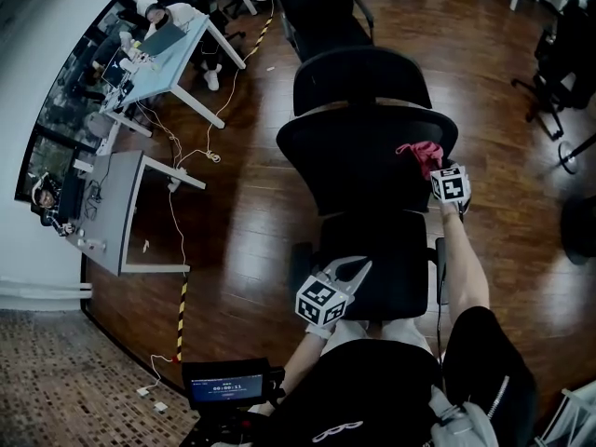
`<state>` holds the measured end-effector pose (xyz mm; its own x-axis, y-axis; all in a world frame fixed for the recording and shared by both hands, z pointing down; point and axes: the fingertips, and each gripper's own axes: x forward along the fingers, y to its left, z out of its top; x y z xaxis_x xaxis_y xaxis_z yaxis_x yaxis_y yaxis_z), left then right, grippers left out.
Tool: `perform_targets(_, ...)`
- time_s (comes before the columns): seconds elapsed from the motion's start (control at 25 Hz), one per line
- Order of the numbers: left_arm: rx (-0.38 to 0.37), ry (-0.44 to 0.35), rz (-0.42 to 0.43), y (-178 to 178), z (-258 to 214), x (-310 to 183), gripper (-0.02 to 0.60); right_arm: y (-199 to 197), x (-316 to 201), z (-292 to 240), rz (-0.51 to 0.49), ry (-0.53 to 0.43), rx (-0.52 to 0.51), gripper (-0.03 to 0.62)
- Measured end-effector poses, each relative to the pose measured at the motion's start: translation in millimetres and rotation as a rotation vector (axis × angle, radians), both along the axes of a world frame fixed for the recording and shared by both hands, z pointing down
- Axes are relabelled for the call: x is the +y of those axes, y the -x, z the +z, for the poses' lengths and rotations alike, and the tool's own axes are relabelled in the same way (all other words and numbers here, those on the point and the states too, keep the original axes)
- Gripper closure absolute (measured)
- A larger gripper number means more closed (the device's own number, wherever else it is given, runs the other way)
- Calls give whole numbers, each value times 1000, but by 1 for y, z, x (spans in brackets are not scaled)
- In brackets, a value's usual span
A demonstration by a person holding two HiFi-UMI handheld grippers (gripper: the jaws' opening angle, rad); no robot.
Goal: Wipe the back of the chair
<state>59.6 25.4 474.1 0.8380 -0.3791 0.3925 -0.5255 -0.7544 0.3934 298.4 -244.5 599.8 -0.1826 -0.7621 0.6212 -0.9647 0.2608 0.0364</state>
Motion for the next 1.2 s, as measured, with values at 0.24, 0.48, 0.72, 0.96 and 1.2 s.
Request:
perform_targets(0.24,-2,-2,-22,8,2,5,592,-53,18,10,185,9,-24,549)
perform_targets(0.48,12,-2,-47,20,2,8,591,-88,41,29,403,70,-78,549)
perform_targets(0.72,12,-2,-71,37,5,6,592,-45,25,39,308,90,-51,551)
perform_targets(0.96,19,5,-89,57,7,6,592,20,7,36,197,91,-18,551)
perform_targets(1.2,30,3,-104,77,9,3,592,83,-7,33,94,90,-4,551)
